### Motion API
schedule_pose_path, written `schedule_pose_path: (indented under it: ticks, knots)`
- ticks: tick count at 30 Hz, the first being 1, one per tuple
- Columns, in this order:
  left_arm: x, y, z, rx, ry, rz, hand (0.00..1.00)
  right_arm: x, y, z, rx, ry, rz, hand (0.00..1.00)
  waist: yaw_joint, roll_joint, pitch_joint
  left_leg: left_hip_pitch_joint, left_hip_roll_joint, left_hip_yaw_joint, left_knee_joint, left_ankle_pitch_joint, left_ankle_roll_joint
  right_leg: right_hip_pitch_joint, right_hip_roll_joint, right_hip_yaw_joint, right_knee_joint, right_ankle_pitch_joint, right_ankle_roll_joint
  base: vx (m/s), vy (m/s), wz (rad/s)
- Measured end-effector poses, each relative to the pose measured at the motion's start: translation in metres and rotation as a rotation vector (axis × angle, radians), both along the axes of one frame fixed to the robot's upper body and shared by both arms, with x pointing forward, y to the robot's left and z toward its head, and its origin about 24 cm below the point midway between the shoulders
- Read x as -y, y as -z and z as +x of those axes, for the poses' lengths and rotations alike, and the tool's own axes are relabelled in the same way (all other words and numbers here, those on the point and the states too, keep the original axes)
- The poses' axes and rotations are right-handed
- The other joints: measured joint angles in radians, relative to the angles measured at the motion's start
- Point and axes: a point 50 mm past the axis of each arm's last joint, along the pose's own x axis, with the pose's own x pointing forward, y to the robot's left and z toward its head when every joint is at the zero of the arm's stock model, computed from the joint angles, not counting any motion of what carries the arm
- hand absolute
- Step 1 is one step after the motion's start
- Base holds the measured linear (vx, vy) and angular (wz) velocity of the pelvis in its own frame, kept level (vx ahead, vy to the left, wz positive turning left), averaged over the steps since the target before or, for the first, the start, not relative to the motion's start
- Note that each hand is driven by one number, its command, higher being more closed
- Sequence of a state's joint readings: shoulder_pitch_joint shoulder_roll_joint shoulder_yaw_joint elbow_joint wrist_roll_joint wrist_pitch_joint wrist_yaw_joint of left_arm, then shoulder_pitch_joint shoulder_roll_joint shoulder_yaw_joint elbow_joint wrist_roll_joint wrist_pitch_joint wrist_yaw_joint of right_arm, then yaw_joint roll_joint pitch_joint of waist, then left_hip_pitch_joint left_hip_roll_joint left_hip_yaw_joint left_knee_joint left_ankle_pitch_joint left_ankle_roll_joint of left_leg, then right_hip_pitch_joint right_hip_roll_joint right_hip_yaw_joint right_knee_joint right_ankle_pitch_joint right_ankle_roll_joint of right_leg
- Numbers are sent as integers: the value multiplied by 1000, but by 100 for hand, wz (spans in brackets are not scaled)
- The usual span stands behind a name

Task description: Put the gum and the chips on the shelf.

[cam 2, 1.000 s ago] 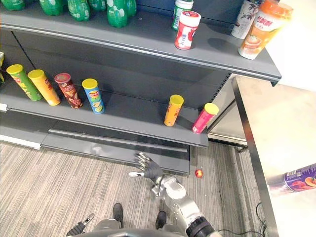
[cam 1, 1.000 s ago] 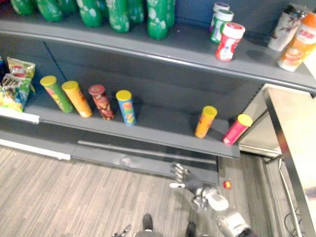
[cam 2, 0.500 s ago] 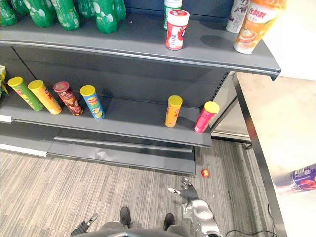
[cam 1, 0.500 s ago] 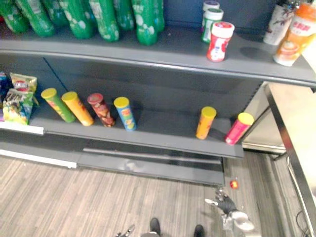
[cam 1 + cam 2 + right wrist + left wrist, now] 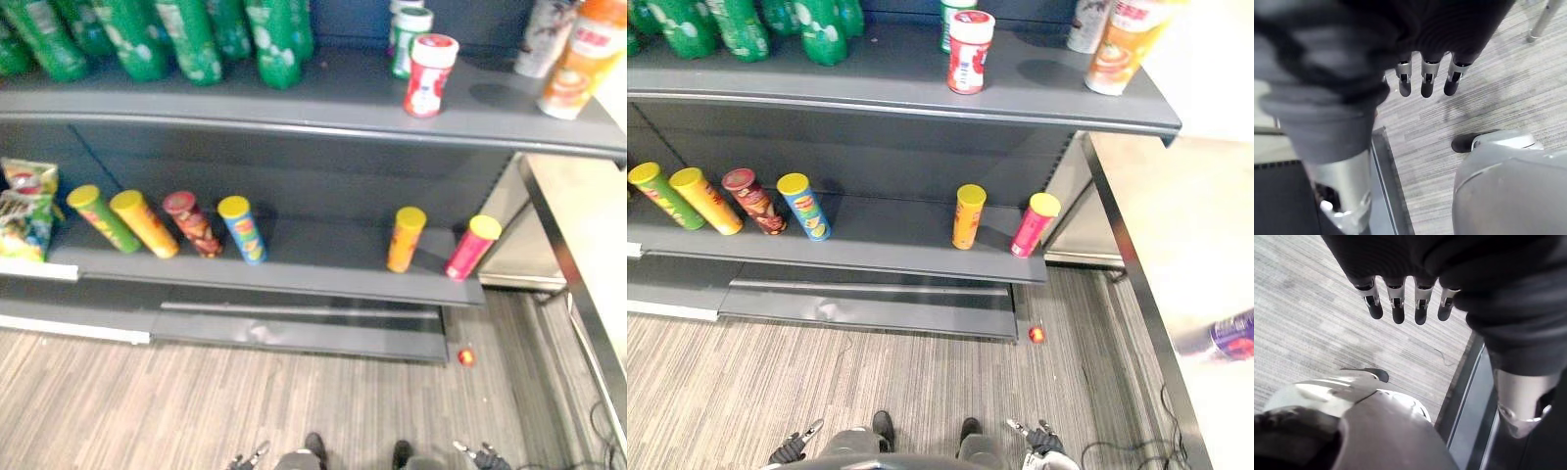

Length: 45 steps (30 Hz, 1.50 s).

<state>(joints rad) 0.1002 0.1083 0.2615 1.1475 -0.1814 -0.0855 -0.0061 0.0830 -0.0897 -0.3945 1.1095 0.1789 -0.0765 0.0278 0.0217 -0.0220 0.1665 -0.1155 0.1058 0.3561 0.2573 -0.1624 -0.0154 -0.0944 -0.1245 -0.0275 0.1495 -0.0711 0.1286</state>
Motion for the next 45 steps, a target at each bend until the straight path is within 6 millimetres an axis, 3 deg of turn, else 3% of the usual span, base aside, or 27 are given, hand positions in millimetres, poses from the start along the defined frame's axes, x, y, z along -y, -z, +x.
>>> schedule_pose_path:
  ticks: [2,3,4,5,7,8,11,12,14,18,22,28,31,32,33,34,35,36,37,39,42,43,45]
  knots:
    - [0,0,0,3,-13,-4,0,-1,0,-7,18,107,22,0,-7,8,3,-17,32,78,73,-60,10,-31,7,68,5,25,41,-40,229,-140]
    - [4,0,1,10,-27,-13,0,-5,1,-11,28,144,36,0,-6,14,9,-18,66,136,107,-88,25,-52,19,75,-6,73,62,-91,235,-159]
    - [3,0,2,19,-38,-12,0,-13,3,-16,26,164,58,0,-3,21,16,-16,99,204,124,-104,38,-78,27,22,-13,117,21,-91,197,-167]
    - [3,-1,3,25,-43,-9,0,-15,3,-18,27,188,67,0,-5,19,18,-7,109,242,125,-108,43,-88,15,-41,6,108,3,-70,157,-153]
    - [3,-2,7,48,-46,-8,0,-15,4,-28,3,222,64,0,-8,27,22,35,148,340,113,-111,43,-92,-45,-252,118,54,-80,-1,177,-151]
    - [3,-3,12,71,-38,-6,0,-16,5,-31,-12,225,63,0,-8,27,21,54,157,393,92,-102,35,-86,-75,-318,175,39,-93,19,168,-140]
    - [5,-5,21,94,-3,-6,0,-17,7,-30,-25,224,70,0,-19,26,21,81,159,494,50,-78,23,-39,-134,-407,226,34,-99,-4,46,-118]
    - [6,-5,21,95,7,-8,0,-17,7,-30,-32,223,71,0,-18,21,18,91,155,537,41,-71,13,-4,-144,-434,194,45,-86,10,-56,-92]
    - [3,-6,22,94,9,-4,0,-15,7,-25,-33,217,69,0,-19,10,24,111,149,604,28,-55,-2,43,-127,-446,61,39,-55,2,-155,-102]
    - [5,-5,21,85,32,-12,0,-10,5,-11,2,215,62,0,-44,27,33,123,167,629,19,-15,-23,55,-88,-432,-4,25,-34,-34,-184,-43]
    - [5,-5,22,87,30,-13,0,-6,2,-1,30,223,56,0,-47,28,35,137,173,650,-14,28,-32,64,-57,-416,-50,24,-35,-91,-116,-15]
    - [7,-5,23,90,21,-20,0,2,2,-7,33,301,47,0,-52,42,40,135,182,667,-7,32,-32,41,-54,-399,-39,5,-50,-95,4,-8]
    - [10,-4,24,95,-3,-32,0,2,3,-10,19,306,53,0,-50,59,50,133,243,680,109,1,-42,32,-44,-370,-13,-14,-53,5,20,-26]
    - [9,-4,23,99,-15,-33,0,2,4,-13,7,309,56,0,-45,58,51,124,283,665,201,5,-42,33,-43,-351,-4,-19,-55,15,-39,-61]
    - [10,-4,23,105,-55,-46,0,6,3,-14,4,317,48,0,-46,70,57,100,331,577,313,23,-16,45,-33,-326,1,-22,-59,14,-53,-63]
    - [13,-3,22,110,-84,-63,0,9,3,-15,5,320,41,0,-45,75,62,88,340,511,353,35,3,48,-30,-309,9,-27,-59,8,-45,-77]
    - [15,-4,23,138,-144,-77,0,12,2,-15,6,319,32,0,-44,79,61,36,329,338,418,77,28,49,-28,-275,15,-31,-62,36,7,-77]
    - [15,-6,29,175,-166,-82,0,12,1,-15,11,321,30,0,-43,66,65,-34,302,184,480,124,9,49,-32,-238,12,-31,-63,91,34,-76]
    - [18,-7,31,182,-161,-91,0,13,1,-14,13,320,28,0,-43,69,64,-46,272,121,465,100,-14,49,-37,-223,9,-31,-62,127,57,-74]
    - [31,-5,33,185,-124,-129,0,17,0,-17,13,339,21,0,-41,76,62,-38,175,-27,285,34,-54,45,-48,-155,7,-30,-63,113,100,-74]
    - [32,-5,32,183,-121,-132,0,16,0,-17,18,347,22,0,-34,83,57,-14,115,-132,10,50,-66,35,-40,-94,10,-32,-42,79,172,-76]
    - [35,-4,30,174,-124,-140,0,20,-2,-16,31,346,8,0,-17,100,48,-2,98,-186,-63,91,-112,19,-24,-51,12,-28,-20,103,269,-89]
    - [32,-3,27,158,-111,-127,0,15,0,-16,34,346,23,0,-19,70,21,15,53,-166,-74,57,-98,26,-49,1,-19,-12,6,187,299,-55]
